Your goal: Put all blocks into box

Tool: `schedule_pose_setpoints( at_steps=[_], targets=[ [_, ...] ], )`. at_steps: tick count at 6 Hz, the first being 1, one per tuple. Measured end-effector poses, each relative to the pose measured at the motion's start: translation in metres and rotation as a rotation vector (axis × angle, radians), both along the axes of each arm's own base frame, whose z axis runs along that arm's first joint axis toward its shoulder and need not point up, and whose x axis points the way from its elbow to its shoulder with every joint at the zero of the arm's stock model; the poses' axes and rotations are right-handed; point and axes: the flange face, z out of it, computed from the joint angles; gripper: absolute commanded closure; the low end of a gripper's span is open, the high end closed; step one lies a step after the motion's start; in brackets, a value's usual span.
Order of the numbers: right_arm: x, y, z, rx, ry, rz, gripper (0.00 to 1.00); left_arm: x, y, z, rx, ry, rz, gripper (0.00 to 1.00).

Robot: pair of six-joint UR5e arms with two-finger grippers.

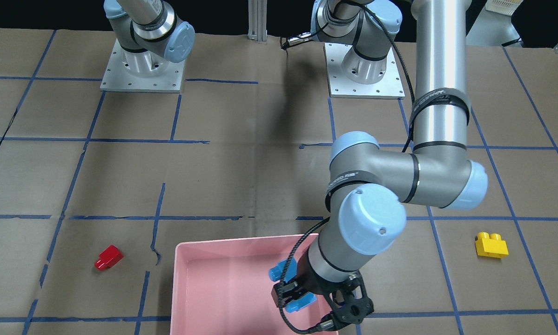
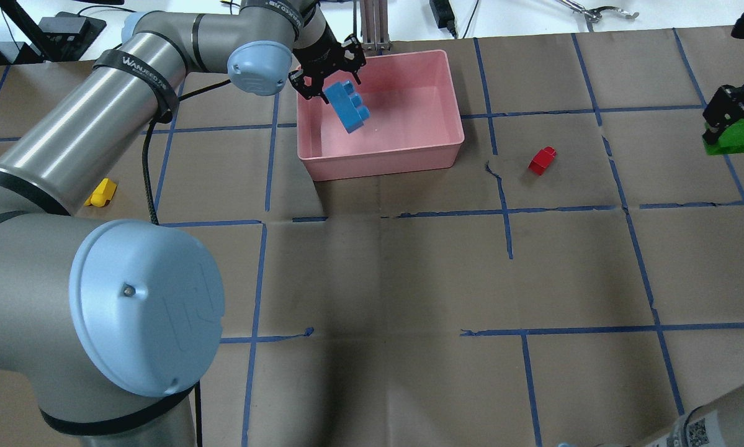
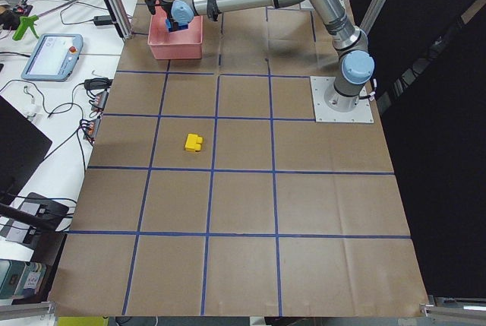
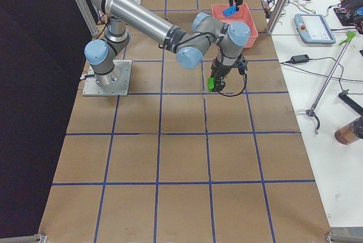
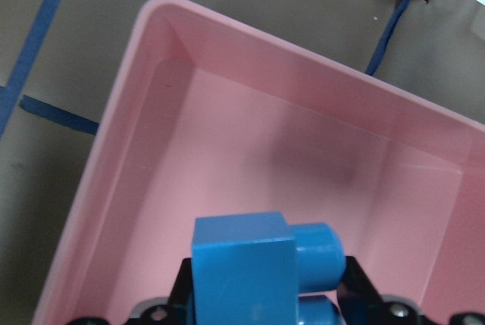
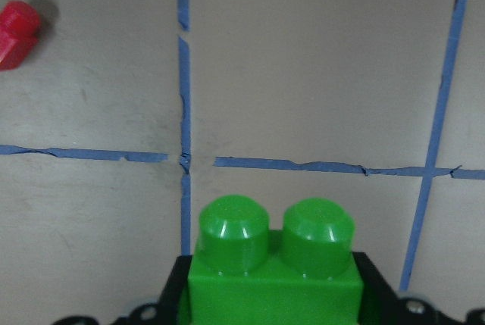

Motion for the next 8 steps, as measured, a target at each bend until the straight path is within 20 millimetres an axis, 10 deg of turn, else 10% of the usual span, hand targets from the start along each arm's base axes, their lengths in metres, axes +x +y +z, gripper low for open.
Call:
schedule_pose_setpoints(
  at_steps=[3, 5, 8],
  targets=[
    [0.115, -0.028, 0.011, -0.032, 0.004, -0.045, 0.63, 0.023, 0.006, 0.006, -0.022, -0.043, -0.08, 0.01],
    [0.198, -0.06, 0.009, -0.059, -0.007, -0.002, 0.63, 0.118, 0.03, 0.012, -0.032, -0.171, -0.289, 0.02],
    [0.377, -0.106, -0.02, -0.086, -0.027, 0.004, 0.63, 0.29, 0.105, 0.018, -0.012, -0.231, -0.553, 0.02]
  ],
)
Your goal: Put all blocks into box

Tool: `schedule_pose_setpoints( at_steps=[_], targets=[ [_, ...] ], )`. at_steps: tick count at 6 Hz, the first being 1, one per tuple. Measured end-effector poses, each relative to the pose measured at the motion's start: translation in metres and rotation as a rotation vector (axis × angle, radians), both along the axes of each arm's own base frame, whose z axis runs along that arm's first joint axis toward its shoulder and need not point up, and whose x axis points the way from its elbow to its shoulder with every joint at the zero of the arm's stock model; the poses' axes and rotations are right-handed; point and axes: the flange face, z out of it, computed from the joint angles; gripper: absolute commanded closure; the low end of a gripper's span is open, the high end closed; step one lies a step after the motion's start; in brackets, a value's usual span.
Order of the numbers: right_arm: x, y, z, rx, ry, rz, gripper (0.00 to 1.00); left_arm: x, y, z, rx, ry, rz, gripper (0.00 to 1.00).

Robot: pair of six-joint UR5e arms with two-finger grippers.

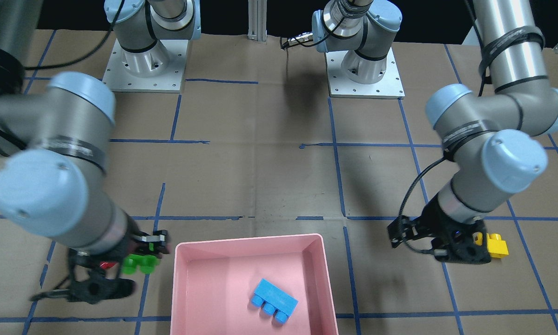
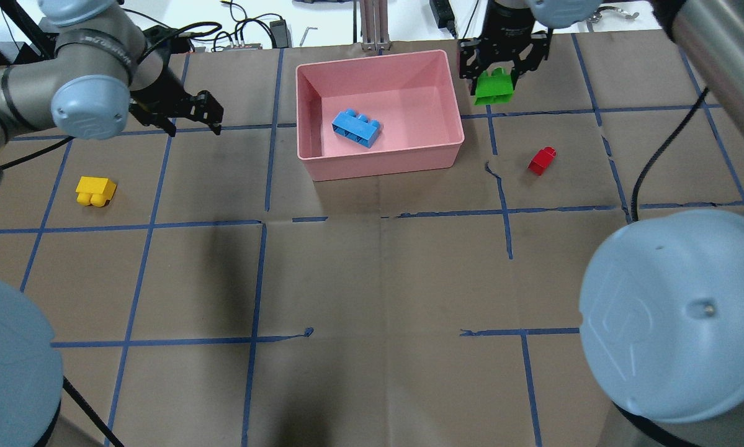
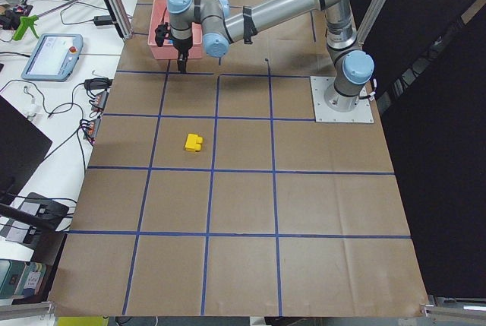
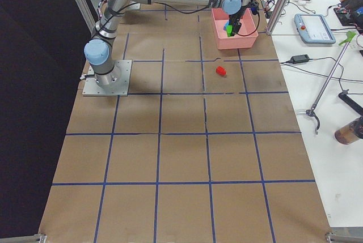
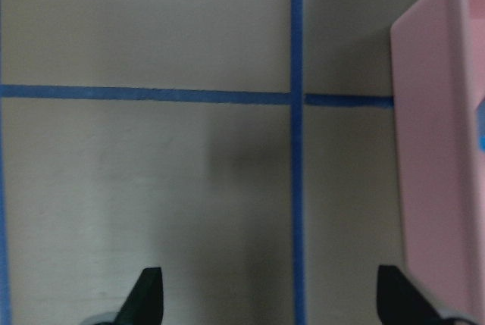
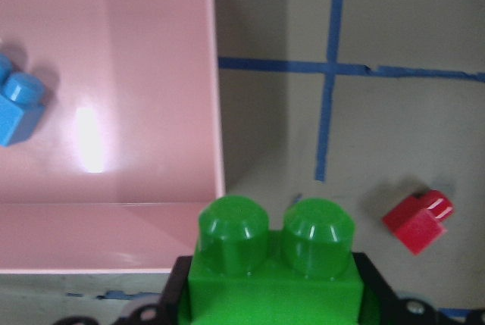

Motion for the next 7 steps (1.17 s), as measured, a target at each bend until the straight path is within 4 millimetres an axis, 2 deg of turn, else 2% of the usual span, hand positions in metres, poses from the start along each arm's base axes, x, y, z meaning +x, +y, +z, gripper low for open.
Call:
schedule_pose_setpoints(
  at_steps=[1, 2, 3, 4, 6, 7],
  targets=[
    [0.053, -0.007, -0.022, 0.009, -0.034, -0.028, 0.59, 0.045, 0.021, 0.0, 0.0, -0.016, -0.15, 0.02],
    [0.085, -0.011, -0.044, 0.021, -0.054, -0.042, 0.24, 0.082, 0.036, 0.003, -0.012, -0.038, -0.342, 0.15],
    [0.097, -0.013, -0.057, 0.026, -0.057, -0.042, 0.01, 0.11, 0.045, 0.005, -0.029, -0.066, -0.536, 0.06],
    [0.098, -0.014, -0.059, 0.023, -0.055, -0.038, 0.0, 0.132, 0.049, 0.002, -0.039, -0.089, -0.728, 0.01],
    [0.089, -0.017, -0.053, 0.015, -0.053, -0.044, 0.0, 0.189, 0.065, -0.01, -0.042, -0.114, -1.096, 0.01],
    [0.082, -0.017, -0.045, 0.01, -0.054, -0.051, 0.0, 0.207, 0.067, -0.021, -0.045, -0.116, -1.24, 0.01]
  ],
)
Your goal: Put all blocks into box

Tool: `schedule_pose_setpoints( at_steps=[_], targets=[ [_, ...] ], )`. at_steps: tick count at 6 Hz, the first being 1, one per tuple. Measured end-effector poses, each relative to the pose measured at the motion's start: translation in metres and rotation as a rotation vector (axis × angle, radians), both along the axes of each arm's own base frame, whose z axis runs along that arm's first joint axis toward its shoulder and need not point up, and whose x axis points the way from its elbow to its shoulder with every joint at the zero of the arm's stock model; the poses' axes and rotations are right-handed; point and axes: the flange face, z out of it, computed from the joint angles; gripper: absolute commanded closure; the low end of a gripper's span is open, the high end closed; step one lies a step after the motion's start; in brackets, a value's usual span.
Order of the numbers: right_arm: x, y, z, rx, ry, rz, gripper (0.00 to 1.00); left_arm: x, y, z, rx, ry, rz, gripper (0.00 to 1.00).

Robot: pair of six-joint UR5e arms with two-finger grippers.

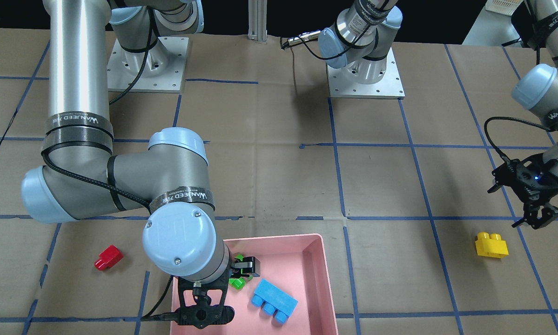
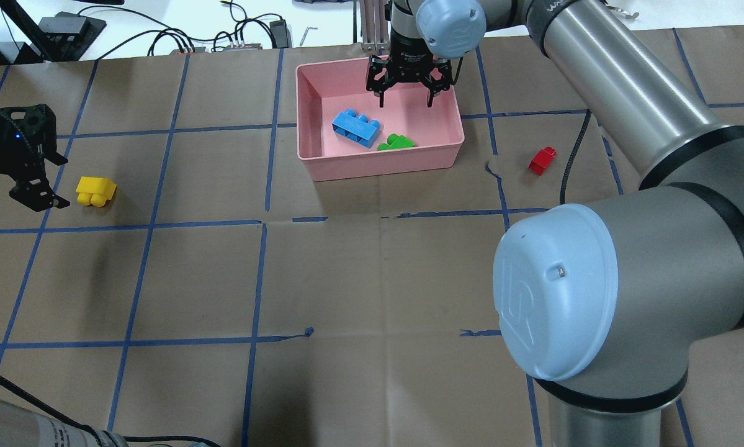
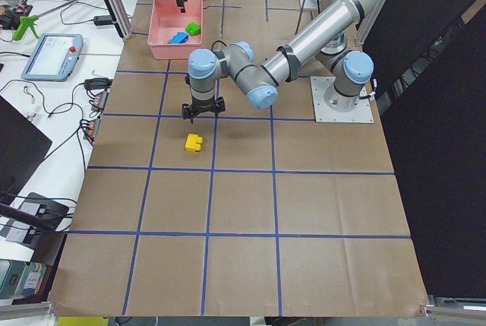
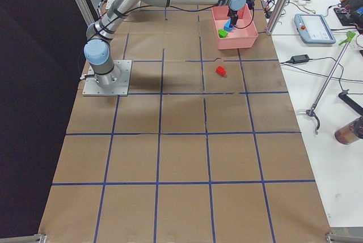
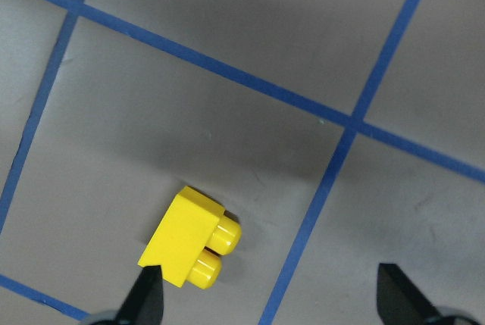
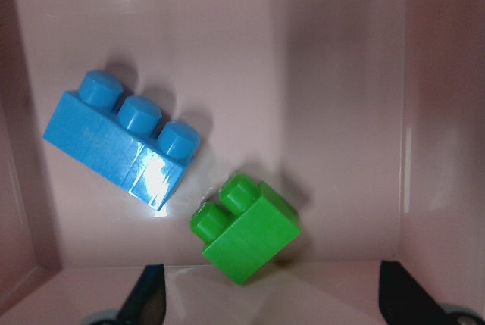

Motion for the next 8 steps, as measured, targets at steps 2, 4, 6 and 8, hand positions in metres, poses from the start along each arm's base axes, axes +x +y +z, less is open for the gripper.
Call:
schedule_pose_setpoints(
  at_steps=[2, 4, 6, 8],
  targets=[
    [-0.046, 0.002, 0.049, -0.015, -0.003, -0.051, 0.0, 0.019, -0.015, -0.033, -0.015, -0.03, -0.221, 0.01],
    [-0.132, 0.0, 0.085, -0.036, 0.0, -0.034, 0.01, 0.029, -0.028, -0.054, -0.022, -0.062, -0.304, 0.01],
    [-0.209, 0.001, 0.075, -0.01, 0.034, -0.071, 0.01, 0.031, -0.032, -0.07, 0.001, -0.071, -0.343, 0.01],
    [-0.239, 0.003, 0.054, 0.025, 0.036, -0.137, 0.01, 0.025, -0.036, -0.08, 0.007, -0.058, -0.357, 0.01]
  ],
)
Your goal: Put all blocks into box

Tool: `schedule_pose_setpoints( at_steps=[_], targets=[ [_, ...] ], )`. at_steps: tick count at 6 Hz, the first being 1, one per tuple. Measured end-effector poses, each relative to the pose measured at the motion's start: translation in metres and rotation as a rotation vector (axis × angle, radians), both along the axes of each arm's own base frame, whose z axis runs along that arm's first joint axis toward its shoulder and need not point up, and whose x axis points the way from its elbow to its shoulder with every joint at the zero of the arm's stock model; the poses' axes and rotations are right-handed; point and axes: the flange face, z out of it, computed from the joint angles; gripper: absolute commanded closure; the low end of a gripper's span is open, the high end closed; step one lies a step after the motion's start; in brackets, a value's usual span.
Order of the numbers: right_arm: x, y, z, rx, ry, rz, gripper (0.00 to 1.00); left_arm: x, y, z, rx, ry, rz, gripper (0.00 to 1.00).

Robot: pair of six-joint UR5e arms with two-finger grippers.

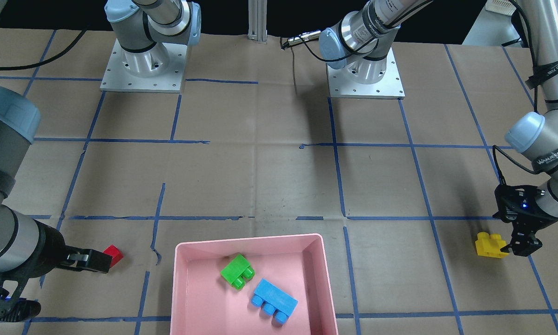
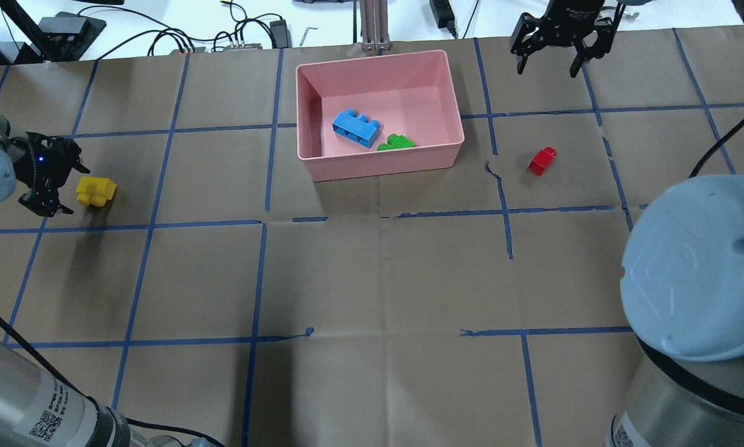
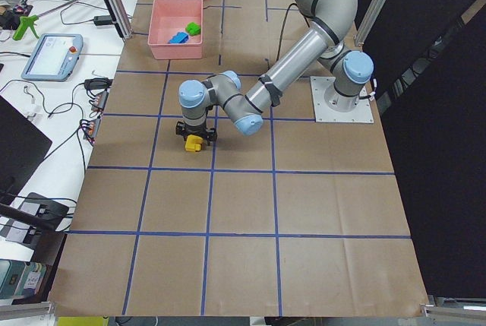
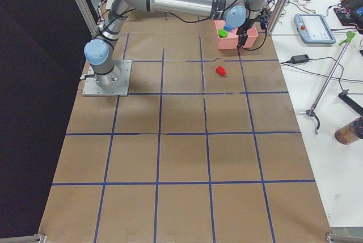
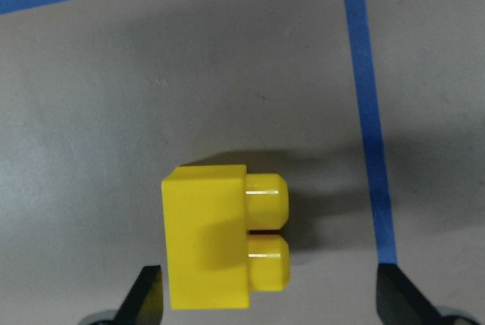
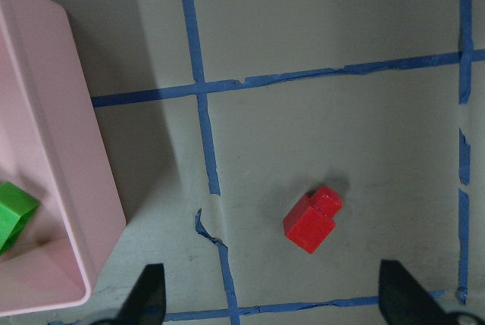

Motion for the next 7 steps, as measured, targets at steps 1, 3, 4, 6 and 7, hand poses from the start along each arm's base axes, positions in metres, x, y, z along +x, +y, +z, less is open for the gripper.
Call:
schedule_pose_setpoints(
  at_steps=[1, 3, 4, 6, 7],
  targets=[
    [-0.003, 0.002, -0.013, 0.031, 0.006, -0.084, 0.01, -0.001, -0.001, -0.001, -0.001, 0.002, 0.0, 0.01],
    [-0.008, 0.016, -0.048, 0.113, 0.039, -0.346, 0.01, -0.001, -0.002, -0.004, -0.006, 0.004, 0.023, 0.01],
    [-0.018, 0.02, -0.061, 0.135, 0.058, -0.447, 0.01, -0.001, -0.003, -0.006, -0.007, 0.006, 0.042, 0.01],
    [-0.033, 0.028, -0.094, 0.141, 0.085, -0.566, 0.01, -0.002, -0.004, -0.01, -0.014, 0.024, 0.062, 0.01],
    [-0.033, 0.034, -0.116, 0.124, 0.085, -0.615, 0.01, -0.002, -0.005, -0.012, -0.02, 0.037, 0.065, 0.01]
  ],
)
